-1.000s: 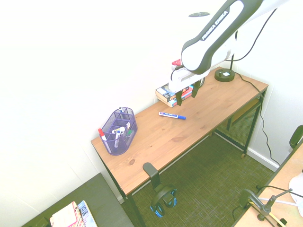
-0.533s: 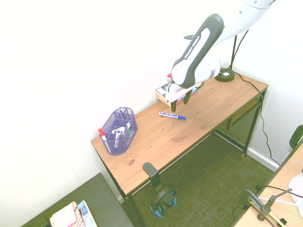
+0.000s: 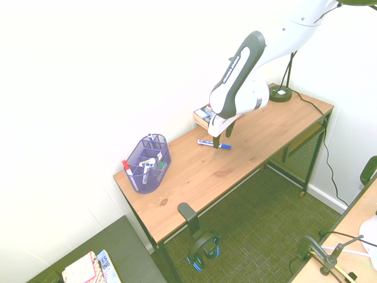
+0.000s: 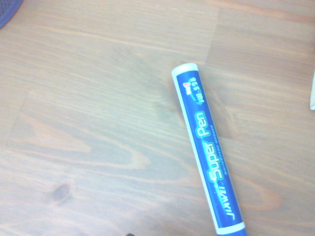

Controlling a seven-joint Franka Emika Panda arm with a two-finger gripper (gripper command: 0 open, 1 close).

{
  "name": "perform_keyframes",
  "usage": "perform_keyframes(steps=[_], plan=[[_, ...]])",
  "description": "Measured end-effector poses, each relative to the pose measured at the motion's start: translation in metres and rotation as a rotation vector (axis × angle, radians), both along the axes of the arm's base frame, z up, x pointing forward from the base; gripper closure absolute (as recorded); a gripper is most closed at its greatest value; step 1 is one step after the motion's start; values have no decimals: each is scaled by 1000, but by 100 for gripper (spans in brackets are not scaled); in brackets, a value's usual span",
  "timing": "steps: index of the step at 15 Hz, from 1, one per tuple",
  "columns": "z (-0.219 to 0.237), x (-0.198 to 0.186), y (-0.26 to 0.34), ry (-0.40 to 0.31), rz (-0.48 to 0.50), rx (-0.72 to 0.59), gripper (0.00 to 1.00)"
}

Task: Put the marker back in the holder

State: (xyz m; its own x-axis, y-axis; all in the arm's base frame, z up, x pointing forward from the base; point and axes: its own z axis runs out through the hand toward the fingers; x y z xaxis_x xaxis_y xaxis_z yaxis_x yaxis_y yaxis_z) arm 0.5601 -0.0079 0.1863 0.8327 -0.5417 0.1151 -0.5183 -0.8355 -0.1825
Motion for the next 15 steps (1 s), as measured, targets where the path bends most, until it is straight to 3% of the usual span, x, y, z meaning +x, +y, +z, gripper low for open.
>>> perform_keyframes(steps=[15], plan=[[-29, 8, -4, 9, -19, -24, 100]])
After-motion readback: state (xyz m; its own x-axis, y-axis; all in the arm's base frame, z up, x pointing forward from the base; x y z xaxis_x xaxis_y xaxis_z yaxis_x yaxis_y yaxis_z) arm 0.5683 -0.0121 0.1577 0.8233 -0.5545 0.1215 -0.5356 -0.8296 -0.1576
